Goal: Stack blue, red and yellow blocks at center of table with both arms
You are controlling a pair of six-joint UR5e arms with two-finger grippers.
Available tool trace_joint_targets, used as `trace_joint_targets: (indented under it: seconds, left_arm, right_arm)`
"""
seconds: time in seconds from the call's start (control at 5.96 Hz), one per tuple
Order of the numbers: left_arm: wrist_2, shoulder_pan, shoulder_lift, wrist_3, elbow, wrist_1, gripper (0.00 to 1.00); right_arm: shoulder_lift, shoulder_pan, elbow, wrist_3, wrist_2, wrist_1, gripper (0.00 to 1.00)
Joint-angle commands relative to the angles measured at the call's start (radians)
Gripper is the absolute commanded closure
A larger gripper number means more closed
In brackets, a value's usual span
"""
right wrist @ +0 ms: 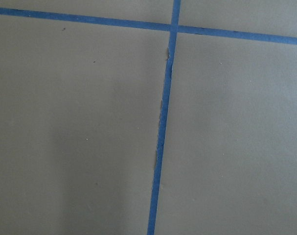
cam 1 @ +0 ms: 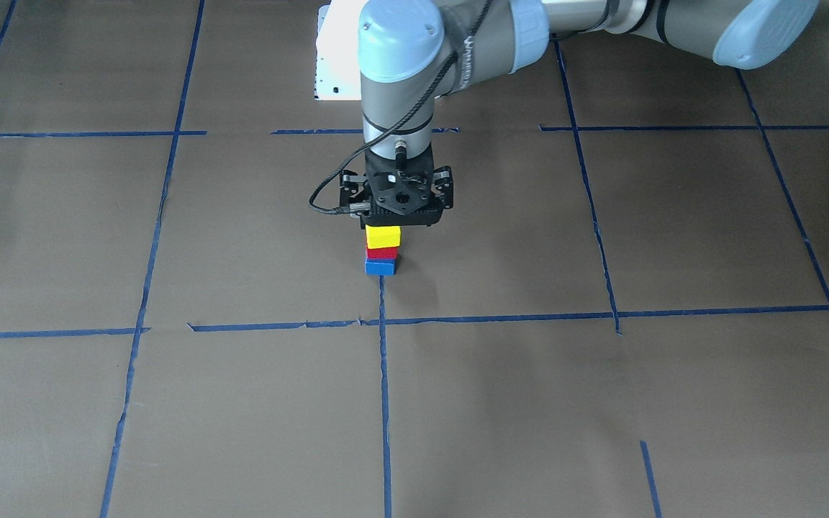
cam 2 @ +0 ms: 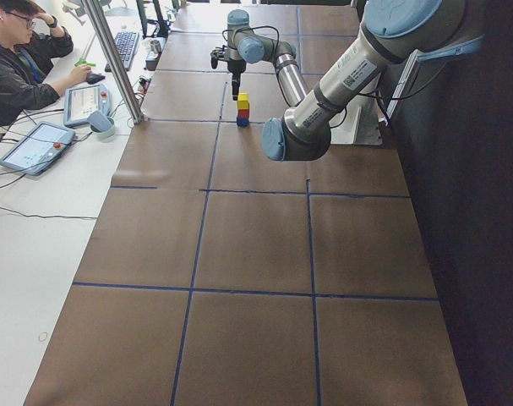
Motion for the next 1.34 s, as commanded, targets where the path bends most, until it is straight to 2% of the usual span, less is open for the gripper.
trace_joint_targets:
  seconds: [0.0, 0.17, 0.67, 0.84, 1.17]
  left_arm:
    - [-0.107, -0.167, 0.277, 0.279, -0.219, 0.028, 0.00]
    - [-0.193, -0.287, 0.429, 0.516, -0.266, 0.013, 0.00]
    - [-0.327, -0.632, 0.790, 1.019, -0.225, -0.061, 0.00]
    - [-0.370, -0.743, 0.907, 1.142, -0.205, -0.079, 0.00]
    - [-0.387, -0.828, 1.076, 1.169, -0.152, -0.222, 0.00]
  right_arm:
    - [0.000, 0.000, 0.000, -0.001, 0.000, 0.000, 0.00]
    - [0.000, 0.000, -0.001, 0.002, 0.000, 0.000, 0.00]
    - [0.002, 0.000, 0.000, 0.011, 0.002, 0.000, 0.00]
    - [0.003, 0.000, 0.000, 0.011, 0.000, 0.000, 0.00]
    - [0.003, 0.000, 0.000, 0.016, 0.003, -0.002, 0.00]
